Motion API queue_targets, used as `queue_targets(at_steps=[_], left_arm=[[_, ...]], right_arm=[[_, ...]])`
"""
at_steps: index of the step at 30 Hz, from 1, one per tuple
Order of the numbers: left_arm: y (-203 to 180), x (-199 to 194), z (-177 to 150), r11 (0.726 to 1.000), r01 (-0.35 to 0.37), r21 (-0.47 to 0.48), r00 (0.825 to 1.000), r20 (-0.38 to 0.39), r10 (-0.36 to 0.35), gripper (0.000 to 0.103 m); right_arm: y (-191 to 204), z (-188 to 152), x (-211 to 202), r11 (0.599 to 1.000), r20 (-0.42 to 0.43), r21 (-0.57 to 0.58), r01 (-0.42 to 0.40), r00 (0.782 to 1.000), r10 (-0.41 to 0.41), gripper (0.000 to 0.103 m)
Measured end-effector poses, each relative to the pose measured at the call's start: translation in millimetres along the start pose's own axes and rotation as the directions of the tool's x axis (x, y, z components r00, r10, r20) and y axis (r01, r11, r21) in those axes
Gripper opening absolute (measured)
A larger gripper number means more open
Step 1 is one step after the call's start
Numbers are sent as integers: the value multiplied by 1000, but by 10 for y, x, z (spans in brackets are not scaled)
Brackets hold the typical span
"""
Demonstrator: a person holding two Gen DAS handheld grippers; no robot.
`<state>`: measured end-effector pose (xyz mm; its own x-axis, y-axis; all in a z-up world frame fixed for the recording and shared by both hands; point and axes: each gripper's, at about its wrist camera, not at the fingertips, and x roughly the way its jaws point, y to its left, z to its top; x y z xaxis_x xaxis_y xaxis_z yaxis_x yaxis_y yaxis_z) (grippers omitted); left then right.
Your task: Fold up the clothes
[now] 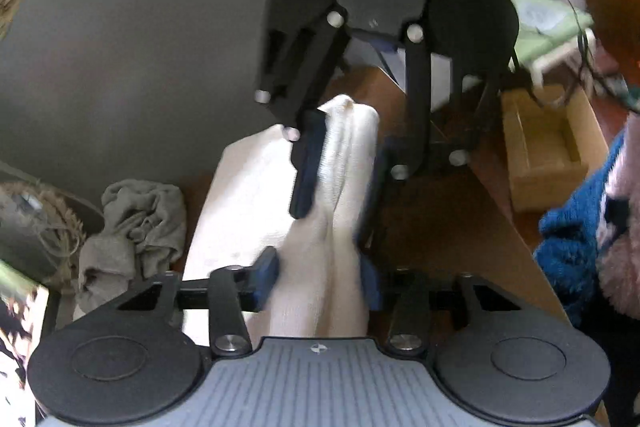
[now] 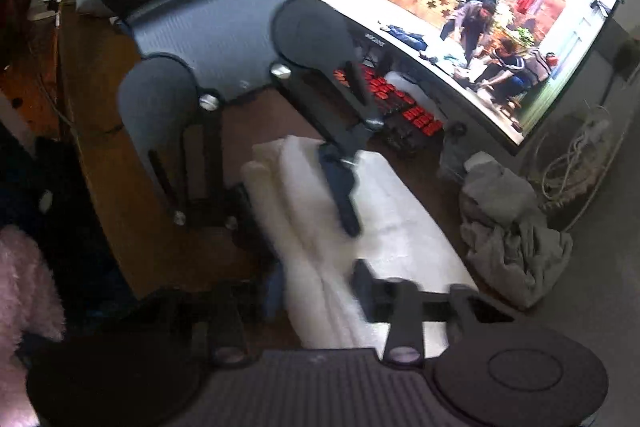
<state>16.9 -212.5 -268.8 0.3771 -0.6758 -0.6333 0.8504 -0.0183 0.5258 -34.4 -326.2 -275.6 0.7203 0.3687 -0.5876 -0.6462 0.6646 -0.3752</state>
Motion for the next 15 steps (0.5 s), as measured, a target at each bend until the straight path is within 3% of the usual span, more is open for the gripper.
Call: queue_targets(at_steps=[4, 8, 15], left_arm=[[1, -42, -88, 999, -1, -40, 999, 49, 3, 35], [-40, -97, -124, 999, -6, -43, 998, 68, 9, 34], [-49, -154, -169, 998, -16, -63, 996, 83, 21, 33]], right_arm=[[-29, -94, -75, 1000, 11, 9, -11, 1000, 11, 25], [64, -212, -201, 997, -17, -73, 38, 999, -39, 24], [18, -392, -424, 993, -82, -75, 92, 992, -98, 23]])
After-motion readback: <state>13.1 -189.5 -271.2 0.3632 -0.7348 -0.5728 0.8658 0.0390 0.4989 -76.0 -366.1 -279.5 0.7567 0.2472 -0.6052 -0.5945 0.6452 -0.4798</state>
